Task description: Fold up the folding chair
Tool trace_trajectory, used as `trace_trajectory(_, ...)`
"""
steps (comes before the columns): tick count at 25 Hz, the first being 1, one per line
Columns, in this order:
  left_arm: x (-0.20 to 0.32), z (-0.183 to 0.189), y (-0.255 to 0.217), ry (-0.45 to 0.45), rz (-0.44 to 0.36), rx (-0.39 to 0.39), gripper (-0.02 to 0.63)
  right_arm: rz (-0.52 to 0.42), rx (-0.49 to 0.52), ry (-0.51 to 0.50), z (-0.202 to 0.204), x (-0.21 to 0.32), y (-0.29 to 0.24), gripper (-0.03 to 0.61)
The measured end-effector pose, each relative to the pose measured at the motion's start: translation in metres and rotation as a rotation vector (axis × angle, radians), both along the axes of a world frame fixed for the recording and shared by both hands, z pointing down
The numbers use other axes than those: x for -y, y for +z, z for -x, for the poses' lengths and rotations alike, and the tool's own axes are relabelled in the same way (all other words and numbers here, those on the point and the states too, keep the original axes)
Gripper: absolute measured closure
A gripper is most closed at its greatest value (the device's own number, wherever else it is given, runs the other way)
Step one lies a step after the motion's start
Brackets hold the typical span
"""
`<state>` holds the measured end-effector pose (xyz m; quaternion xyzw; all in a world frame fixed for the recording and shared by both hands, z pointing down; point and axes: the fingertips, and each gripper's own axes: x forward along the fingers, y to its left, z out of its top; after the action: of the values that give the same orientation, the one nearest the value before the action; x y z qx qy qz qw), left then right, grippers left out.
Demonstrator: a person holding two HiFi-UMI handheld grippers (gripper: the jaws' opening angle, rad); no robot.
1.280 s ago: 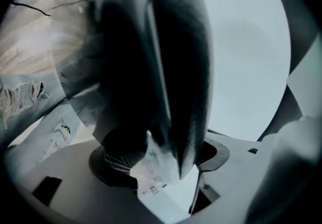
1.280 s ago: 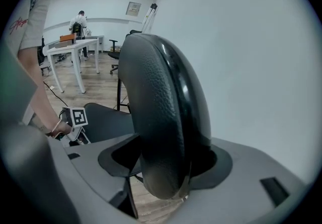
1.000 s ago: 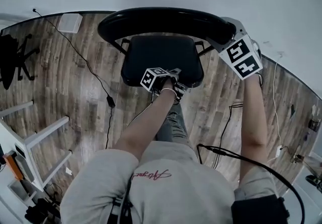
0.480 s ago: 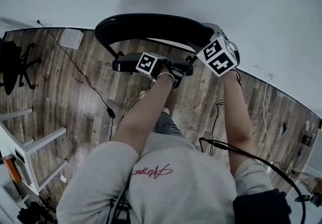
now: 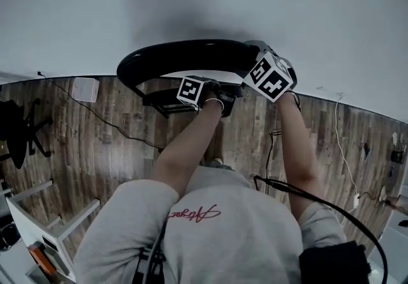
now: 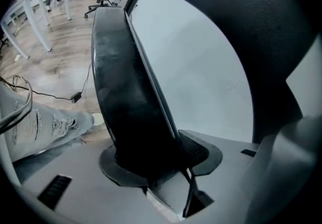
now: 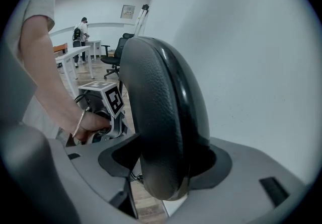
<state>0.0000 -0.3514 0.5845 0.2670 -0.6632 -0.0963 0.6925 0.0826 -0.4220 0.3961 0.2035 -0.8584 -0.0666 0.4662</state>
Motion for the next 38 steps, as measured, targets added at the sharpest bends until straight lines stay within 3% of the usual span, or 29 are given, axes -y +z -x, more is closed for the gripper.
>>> trace_trajectory(4,0.021,0.003,-0.001,0.050,-0.019,0.037,0.388,0.036,-0.010,0.035,-0.004,0.010,0.003,0.298)
trace_trajectory(9,0.046,-0.015,0.007,0.218,0.004,0.076,0.411,0.115,0.085,0.148,-0.032,0.029,0.017,0.302)
trace_trajectory(12,0.053,-0.015,0.007,0.166,0.035,0.121,0.449,0.138,0.132,0.094,-0.023,0.028,0.015,0.350)
trace_trajectory(18,0.063,-0.013,0.004,0.039,-0.034,0.082,0.448,0.162,0.086,0.055,-0.016,0.044,0.016,0.350)
trace_trajectory(28,0.076,-0.018,0.012,0.068,0.017,0.019,0.440,0.212,0.075,0.043,-0.020,0.063,0.024,0.348)
trace_trajectory(30,0.076,-0.026,0.012,0.123,-0.010,-0.027,0.420,0.212,0.089,0.061,-0.028,0.062,0.026,0.348)
trace_trajectory(35,0.077,-0.029,0.001,0.169,-0.103,-0.029,0.391,0.139,0.125,0.099,-0.030,0.063,0.023,0.327)
trace_trajectory(38,0.075,-0.033,-0.001,0.277,-0.171,-0.041,0.368,0.063,0.159,0.154,-0.034,0.063,0.018,0.299)
